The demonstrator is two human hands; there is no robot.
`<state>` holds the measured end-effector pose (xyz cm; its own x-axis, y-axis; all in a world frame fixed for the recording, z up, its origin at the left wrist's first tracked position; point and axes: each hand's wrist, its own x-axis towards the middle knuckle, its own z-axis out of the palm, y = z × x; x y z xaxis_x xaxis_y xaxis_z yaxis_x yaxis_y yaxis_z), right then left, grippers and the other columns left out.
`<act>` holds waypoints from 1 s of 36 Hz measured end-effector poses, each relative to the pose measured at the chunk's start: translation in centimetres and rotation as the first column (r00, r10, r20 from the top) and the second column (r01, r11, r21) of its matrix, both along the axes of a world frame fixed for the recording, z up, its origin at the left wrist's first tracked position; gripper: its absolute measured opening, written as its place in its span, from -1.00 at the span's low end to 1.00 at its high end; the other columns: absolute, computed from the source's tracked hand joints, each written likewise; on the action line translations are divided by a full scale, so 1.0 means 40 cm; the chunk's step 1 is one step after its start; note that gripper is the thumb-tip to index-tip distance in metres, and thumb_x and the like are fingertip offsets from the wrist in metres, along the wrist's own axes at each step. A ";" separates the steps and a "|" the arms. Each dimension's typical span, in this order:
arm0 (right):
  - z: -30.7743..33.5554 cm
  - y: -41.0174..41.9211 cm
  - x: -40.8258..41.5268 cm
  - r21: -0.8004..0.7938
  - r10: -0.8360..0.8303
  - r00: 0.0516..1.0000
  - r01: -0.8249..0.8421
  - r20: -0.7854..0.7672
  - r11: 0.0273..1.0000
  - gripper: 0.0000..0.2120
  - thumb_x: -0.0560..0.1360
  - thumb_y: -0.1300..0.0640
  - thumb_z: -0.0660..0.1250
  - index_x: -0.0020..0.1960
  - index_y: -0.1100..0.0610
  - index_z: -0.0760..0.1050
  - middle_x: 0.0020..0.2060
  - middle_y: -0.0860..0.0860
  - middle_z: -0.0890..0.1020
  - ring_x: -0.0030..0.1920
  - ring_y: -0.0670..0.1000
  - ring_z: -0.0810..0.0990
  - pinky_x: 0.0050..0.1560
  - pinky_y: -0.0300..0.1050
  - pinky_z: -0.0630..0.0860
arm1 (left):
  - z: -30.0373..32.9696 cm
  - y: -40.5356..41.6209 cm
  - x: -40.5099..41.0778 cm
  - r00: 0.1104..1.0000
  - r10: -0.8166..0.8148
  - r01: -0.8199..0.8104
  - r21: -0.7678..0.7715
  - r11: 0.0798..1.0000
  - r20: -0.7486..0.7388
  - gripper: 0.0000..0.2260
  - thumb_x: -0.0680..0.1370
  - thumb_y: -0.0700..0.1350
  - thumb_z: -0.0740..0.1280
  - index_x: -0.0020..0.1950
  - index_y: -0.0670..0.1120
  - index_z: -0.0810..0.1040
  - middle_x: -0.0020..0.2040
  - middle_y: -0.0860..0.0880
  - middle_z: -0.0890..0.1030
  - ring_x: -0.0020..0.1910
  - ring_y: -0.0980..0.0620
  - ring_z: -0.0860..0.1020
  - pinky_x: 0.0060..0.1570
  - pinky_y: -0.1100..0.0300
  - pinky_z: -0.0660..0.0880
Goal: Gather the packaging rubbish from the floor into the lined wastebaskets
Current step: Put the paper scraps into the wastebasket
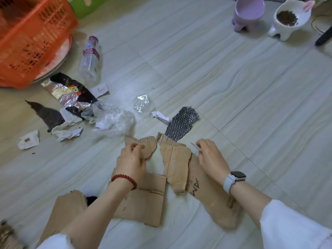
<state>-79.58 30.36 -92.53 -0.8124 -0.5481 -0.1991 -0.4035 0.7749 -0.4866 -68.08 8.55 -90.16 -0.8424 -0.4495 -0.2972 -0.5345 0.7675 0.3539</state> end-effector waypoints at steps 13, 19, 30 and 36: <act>0.002 -0.243 -0.208 0.303 0.423 0.903 -0.424 0.074 0.853 -0.30 0.48 0.33 0.12 0.45 -0.21 0.03 0.51 -0.01 -0.09 0.47 0.18 -0.07 0.37 0.39 -0.05 | -0.031 -0.262 -0.178 0.975 0.097 -0.042 -0.258 0.965 0.202 -0.26 0.41 0.36 0.20 0.45 0.29 -0.15 0.52 0.00 -0.26 0.47 -0.18 -0.29 0.33 -0.38 -0.12; -0.027 -0.254 -0.221 0.405 0.466 0.845 -0.535 0.262 0.741 -0.27 0.54 0.22 0.04 0.40 -0.39 -0.27 0.48 -0.09 -0.34 0.45 0.26 -0.36 0.31 0.48 -0.18 | -0.085 -0.305 -0.200 0.942 0.013 0.020 -0.095 0.995 0.334 -0.29 0.38 0.39 0.20 0.42 0.35 -0.10 0.51 0.01 -0.27 0.46 -0.20 -0.30 0.35 -0.36 -0.07; 0.013 -0.214 -0.201 0.438 0.401 0.913 -0.390 0.073 0.810 -0.33 0.42 0.37 0.16 0.42 -0.13 0.14 0.40 0.04 0.14 0.32 0.16 0.17 0.15 0.07 0.32 | -0.128 -0.284 -0.125 0.978 -0.157 0.140 -0.127 0.982 -0.135 -0.74 0.36 -0.32 0.43 0.00 -0.08 0.65 0.08 -0.19 0.60 0.08 -0.34 0.48 0.02 -0.15 0.46; -0.040 -0.171 -0.129 0.149 0.124 0.991 -0.131 0.055 0.980 -0.66 0.43 0.42 0.18 0.16 0.18 0.44 0.06 0.10 0.42 0.04 0.14 0.37 -0.06 0.00 0.43 | -0.120 -0.271 -0.118 0.976 -0.144 0.133 -0.074 0.988 -0.164 -0.85 0.43 -0.30 0.38 -0.03 -0.15 0.63 -0.01 -0.16 0.58 0.05 -0.24 0.44 -0.09 -0.02 0.43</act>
<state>-84.74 23.51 -94.12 -0.7262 -0.6068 -0.3230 -0.4835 0.7849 -0.3875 -72.78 -2.30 -94.97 -0.9334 -0.3381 -0.1206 -0.3580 0.8533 0.3791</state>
